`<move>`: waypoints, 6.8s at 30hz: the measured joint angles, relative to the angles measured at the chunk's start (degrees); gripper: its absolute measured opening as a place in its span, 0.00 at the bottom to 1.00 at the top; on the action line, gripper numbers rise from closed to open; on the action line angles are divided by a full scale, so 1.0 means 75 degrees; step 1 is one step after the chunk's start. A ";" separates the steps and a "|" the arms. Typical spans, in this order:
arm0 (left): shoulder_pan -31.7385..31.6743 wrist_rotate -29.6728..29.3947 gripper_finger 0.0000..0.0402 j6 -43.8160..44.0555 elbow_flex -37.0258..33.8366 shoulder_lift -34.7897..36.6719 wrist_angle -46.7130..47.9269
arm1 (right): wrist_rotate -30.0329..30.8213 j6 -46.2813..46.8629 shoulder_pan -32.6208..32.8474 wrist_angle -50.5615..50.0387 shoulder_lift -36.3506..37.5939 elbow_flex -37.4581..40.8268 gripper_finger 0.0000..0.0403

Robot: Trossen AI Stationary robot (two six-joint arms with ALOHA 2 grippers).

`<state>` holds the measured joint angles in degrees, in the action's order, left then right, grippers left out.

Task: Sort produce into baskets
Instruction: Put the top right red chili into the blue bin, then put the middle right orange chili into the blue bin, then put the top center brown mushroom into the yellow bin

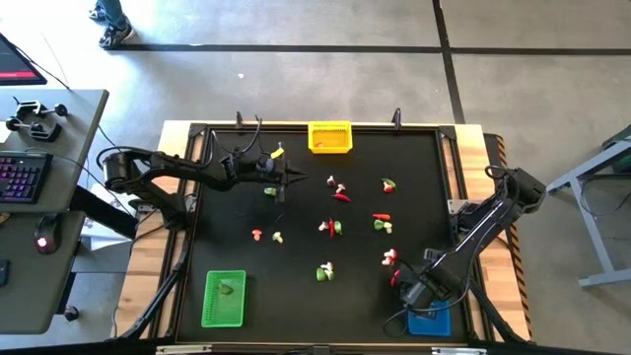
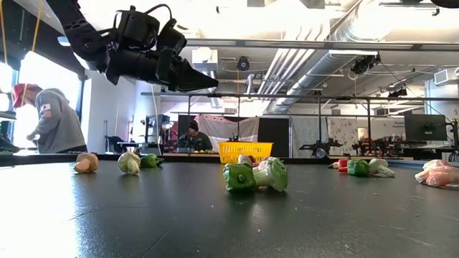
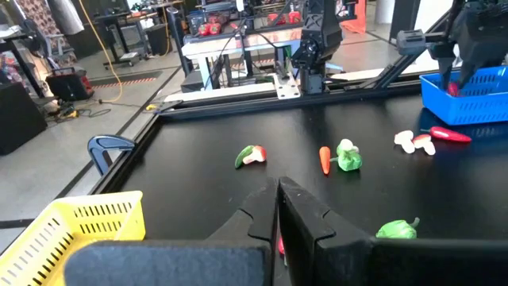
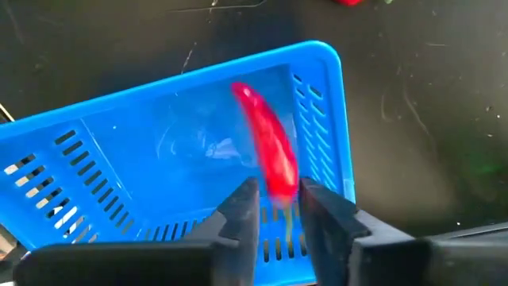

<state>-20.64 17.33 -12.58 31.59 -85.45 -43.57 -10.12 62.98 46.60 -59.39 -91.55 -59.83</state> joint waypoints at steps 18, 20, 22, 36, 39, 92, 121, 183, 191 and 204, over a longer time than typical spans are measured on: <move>0.0038 0.0001 0.00 0.0539 -0.0022 0.0003 -0.0315 | 0.1179 0.0358 -0.0250 -0.0861 0.0057 -0.1179 0.34; 0.0055 0.0007 0.00 0.0535 -0.0151 0.0006 -0.0646 | 0.1533 0.0110 -0.0453 -0.0852 0.0139 -0.1154 0.31; 0.0045 0.0005 0.00 0.0632 -0.0331 0.0009 -0.0960 | 0.1761 -0.0312 -0.0684 -0.0738 0.0223 -0.0986 0.26; 0.0200 0.0007 0.00 0.1049 -0.0901 0.0009 -0.1745 | 0.2893 -0.3273 -0.3827 0.1430 0.1271 0.1479 0.09; 0.0289 0.0008 0.00 0.1007 -0.0901 0.0006 -0.1760 | 0.2892 -0.3807 -0.4556 0.1745 0.1254 0.1812 0.16; 0.0475 0.0004 0.00 0.0996 -0.0906 0.0000 -0.1702 | 0.0611 -0.6024 -0.5824 -0.0511 0.1086 -0.0014 0.04; 0.0473 0.0007 0.00 0.1198 -0.0906 0.0000 -0.1713 | -0.0194 0.3251 0.0316 0.0261 0.0052 -0.0399 0.04; 0.0041 -0.0329 0.00 0.0845 -0.1233 0.0050 -0.0410 | 0.2490 -0.7003 -0.8487 0.4590 -0.1318 -0.0402 0.13; 0.0041 -0.0356 0.00 0.0848 -0.1233 0.0050 -0.0405 | 0.2019 -0.7193 -0.8669 0.4961 -0.1562 -0.0402 0.36; 0.0055 -0.0357 0.00 0.0871 -0.1233 0.0050 -0.0399 | 0.1374 -0.7273 -0.8730 0.5149 -0.2040 -0.0423 0.27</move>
<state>-20.23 14.66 -6.05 22.35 -85.08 -46.57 0.19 8.43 -18.87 -20.78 -106.85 -63.00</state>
